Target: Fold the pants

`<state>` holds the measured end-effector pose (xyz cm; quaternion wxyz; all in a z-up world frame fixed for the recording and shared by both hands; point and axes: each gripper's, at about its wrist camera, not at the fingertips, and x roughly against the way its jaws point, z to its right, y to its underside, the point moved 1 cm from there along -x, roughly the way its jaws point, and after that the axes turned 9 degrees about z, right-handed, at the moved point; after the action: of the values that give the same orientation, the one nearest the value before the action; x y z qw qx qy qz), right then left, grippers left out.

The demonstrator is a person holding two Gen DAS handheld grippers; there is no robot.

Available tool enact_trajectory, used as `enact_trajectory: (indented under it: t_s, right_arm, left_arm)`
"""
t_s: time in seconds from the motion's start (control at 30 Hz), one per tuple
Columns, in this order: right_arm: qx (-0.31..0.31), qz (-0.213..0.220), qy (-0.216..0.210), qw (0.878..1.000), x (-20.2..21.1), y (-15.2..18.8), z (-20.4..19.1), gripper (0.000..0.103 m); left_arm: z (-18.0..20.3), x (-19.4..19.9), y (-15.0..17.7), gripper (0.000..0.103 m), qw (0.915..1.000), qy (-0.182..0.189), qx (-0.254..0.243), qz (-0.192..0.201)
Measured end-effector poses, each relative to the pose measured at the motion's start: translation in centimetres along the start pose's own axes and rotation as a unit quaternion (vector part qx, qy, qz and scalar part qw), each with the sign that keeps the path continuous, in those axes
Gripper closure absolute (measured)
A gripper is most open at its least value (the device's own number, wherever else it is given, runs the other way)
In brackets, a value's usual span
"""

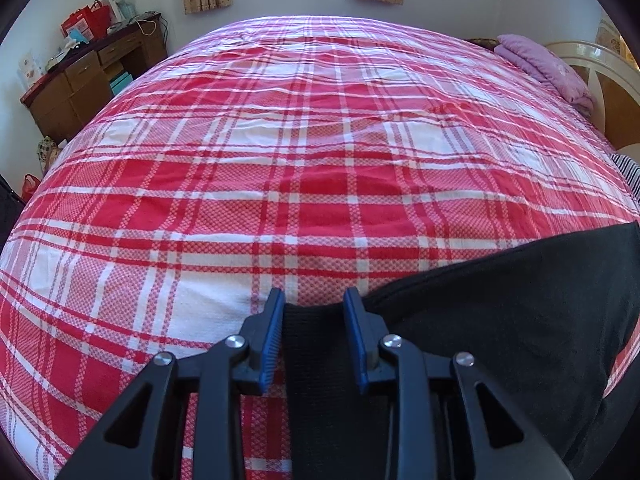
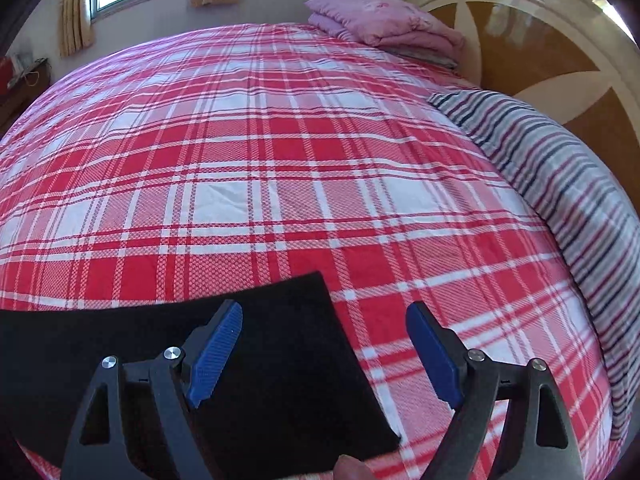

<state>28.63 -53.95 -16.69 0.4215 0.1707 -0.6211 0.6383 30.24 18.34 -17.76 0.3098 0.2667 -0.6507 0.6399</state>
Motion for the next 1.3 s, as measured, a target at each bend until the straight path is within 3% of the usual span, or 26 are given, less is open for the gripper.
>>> enact_trajectory:
  t_s: [0.37, 0.43, 0.53, 0.6, 0.63, 0.8, 1.1, 1.3]
  right_arm:
    - [0.001, -0.03, -0.042, 0.999, -2.9, 0.5, 0.3, 0.025]
    - [-0.006, -0.033, -0.051, 0.998, -3.2, 0.6, 0.5, 0.027]
    - [-0.005, -0.029, -0.065, 0.997, -3.1, 0.6, 0.2, 0.037]
    - [0.003, -0.026, -0.072, 0.997, -3.0, 0.5, -0.2, 0.052]
    - [0.005, -0.025, -0.077, 0.997, -2.9, 0.4, -0.5, 0.055]
    - [0.039, -0.014, -0.058, 0.997, -2.3, 0.3, -1.9, 0.074]
    - [0.078, 0.011, -0.023, 0.997, -0.7, 0.3, -2.8, 0.094]
    - [0.081, 0.023, -0.016, 0.996, 0.7, 0.0, -2.8, 0.096]
  left_arm:
    - [0.4, -0.8, -0.6, 0.071, 0.9998, -0.014, -0.015, -0.006]
    - [0.5, -0.8, -0.6, 0.076, 0.9998, -0.011, -0.018, -0.004]
    - [0.7, -0.9, -0.5, 0.078, 0.9996, -0.012, -0.025, -0.001]
    - [0.8, -0.9, -0.5, 0.083, 0.9995, -0.01, -0.03, 0.002]
    - [0.8, -0.8, -0.5, 0.086, 0.9995, -0.007, -0.029, 0.004]
    - [1.2, -0.3, -0.5, 0.09, 0.9992, -0.013, -0.037, 0.012]
    - [1.3, 0.7, -0.7, 0.091, 0.999, -0.005, -0.039, 0.02]
    - [1.6, 1.7, -1.1, 0.092, 0.9986, -0.003, -0.044, 0.03]
